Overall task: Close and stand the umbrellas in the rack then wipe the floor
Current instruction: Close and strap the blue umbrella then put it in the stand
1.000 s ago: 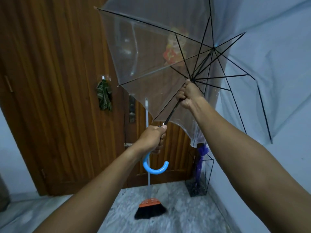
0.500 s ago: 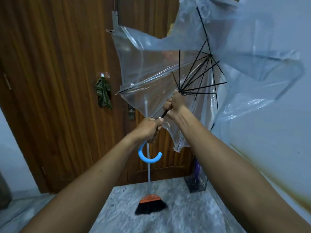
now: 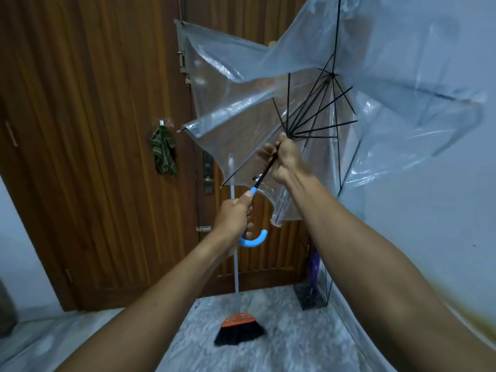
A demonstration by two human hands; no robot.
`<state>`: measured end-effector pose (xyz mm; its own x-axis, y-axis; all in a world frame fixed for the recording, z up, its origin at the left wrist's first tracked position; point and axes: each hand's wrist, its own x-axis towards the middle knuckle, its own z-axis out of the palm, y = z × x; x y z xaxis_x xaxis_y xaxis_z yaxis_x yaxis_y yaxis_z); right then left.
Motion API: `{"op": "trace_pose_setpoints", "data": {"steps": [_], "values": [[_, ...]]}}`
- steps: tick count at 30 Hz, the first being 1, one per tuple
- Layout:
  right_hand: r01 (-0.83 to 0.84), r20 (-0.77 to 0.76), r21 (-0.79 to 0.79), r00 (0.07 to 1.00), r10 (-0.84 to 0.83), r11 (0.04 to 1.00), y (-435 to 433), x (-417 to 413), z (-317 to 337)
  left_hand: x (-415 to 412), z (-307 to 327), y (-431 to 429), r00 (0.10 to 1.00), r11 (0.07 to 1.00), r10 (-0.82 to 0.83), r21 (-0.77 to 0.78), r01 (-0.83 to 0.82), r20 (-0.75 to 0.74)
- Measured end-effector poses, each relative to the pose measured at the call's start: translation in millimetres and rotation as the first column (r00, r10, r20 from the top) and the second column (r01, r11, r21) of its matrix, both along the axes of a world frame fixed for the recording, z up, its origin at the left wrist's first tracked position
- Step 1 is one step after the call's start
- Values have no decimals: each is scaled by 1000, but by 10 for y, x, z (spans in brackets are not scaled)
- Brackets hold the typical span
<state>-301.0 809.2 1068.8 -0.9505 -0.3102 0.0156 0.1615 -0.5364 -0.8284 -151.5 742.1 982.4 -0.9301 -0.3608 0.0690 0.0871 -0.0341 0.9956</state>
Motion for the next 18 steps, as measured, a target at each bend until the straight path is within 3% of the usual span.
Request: {"op": "trace_pose_setpoints", "data": {"steps": [4,8,14,18], "values": [[-96,-25,89,995,99,991,-106,224,-98,-110,94,87,993,990,115,-77,-116,-24],[-136,22,128,991,134,982,-200,372,-153,-243,162,121,982,982,187,-32,-187,-12],[-129,28,248,992,125,960,-240,503,-161,-289,113,10,980,980,197,-11,-197,23],[-111,-39,336,991,131,935,-351,530,-240,-334,127,-132,952,946,306,-112,-303,5]]}}
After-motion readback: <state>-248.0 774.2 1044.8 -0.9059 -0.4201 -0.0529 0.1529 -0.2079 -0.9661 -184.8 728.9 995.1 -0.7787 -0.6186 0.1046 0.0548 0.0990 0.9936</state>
